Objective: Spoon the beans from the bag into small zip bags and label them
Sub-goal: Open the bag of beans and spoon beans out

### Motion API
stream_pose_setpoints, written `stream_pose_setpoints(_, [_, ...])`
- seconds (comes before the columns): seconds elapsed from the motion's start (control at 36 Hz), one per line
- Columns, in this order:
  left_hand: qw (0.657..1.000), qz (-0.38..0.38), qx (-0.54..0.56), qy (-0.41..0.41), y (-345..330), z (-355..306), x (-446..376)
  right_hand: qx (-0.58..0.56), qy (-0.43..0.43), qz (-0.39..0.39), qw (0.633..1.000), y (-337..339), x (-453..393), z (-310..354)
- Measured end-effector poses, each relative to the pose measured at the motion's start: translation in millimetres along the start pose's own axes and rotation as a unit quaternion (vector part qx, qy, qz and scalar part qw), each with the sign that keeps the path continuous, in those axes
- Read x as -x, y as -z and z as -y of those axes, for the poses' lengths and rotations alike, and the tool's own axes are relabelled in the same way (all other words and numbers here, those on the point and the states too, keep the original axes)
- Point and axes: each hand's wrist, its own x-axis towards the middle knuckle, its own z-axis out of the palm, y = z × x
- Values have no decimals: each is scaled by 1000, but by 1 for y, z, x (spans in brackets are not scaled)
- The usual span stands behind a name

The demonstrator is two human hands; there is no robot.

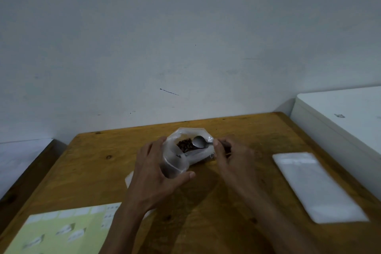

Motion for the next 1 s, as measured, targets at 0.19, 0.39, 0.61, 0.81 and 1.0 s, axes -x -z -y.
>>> stream_pose_setpoints(0.19, [1000,6,-4,11,4,7,2,-95,-195,4,976,-28,-8,1])
stream_pose_setpoints(0.39, [999,21,7,29,2,12,2,-263,-331,-26,906,-27,-17,2])
stream_pose_setpoints(0.61, [999,24,6,28,0,8,0,-365,-331,-26,870,-2,-19,6])
stream_pose_setpoints(0.81, [999,7,22,28,-3,4,-5,-378,-237,10,895,27,-6,19])
stream_pose_setpoints(1.0, [999,-5,31,27,-3,-2,-6,-318,-113,16,941,39,12,18])
